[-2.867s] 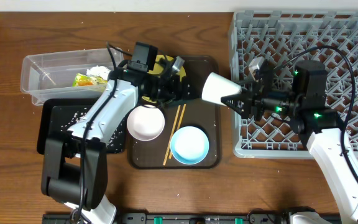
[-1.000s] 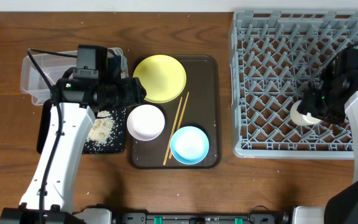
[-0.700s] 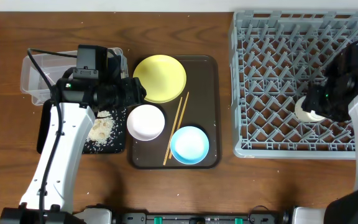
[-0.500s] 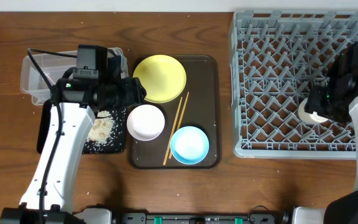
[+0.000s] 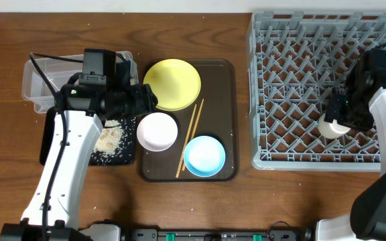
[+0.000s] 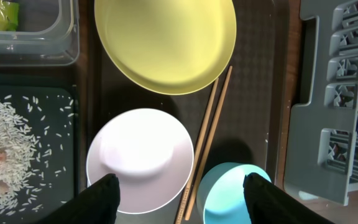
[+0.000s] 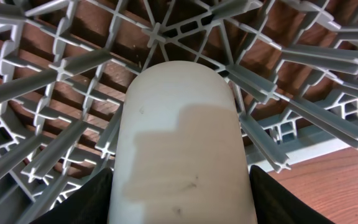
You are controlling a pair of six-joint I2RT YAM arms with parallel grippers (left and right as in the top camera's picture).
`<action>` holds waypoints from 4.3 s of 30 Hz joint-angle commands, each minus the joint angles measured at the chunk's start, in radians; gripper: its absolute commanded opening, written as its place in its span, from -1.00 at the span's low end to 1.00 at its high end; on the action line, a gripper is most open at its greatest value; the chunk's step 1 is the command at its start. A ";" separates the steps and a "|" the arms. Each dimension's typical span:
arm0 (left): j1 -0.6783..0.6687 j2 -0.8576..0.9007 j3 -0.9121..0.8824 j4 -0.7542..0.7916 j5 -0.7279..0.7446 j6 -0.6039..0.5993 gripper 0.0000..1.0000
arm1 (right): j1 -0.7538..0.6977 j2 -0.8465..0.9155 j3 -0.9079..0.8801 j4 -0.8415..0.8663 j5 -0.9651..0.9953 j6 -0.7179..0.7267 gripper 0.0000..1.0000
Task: Sort waste into correct bins and load items into the dishwasher rack
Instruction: 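Lower the cup into the dish rack with the right gripper and release, then raise the right gripper from the rack and move it toward the blue bowl, then grasp the blue bowl rim with the right gripper and lift it, then carry the blue bowl to the back of the rack and release it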
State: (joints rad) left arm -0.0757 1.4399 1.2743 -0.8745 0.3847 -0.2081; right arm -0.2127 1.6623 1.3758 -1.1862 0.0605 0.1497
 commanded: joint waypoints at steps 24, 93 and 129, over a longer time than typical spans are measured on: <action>0.004 -0.003 -0.001 -0.146 -0.286 -0.048 0.40 | 0.036 -0.116 0.071 0.027 -0.420 -0.114 0.72; 0.199 -0.003 -0.001 -0.220 -0.364 -0.295 0.64 | 0.596 -0.018 0.236 0.415 0.666 -0.016 -0.97; 0.199 -0.003 -0.001 -0.211 -0.364 -0.295 0.64 | 0.273 0.408 0.236 1.113 0.907 -0.158 -0.97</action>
State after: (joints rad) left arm 0.1207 1.4399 1.2739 -1.0805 0.0376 -0.4976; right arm 0.0574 2.0357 1.6073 -0.0814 0.9585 -0.0051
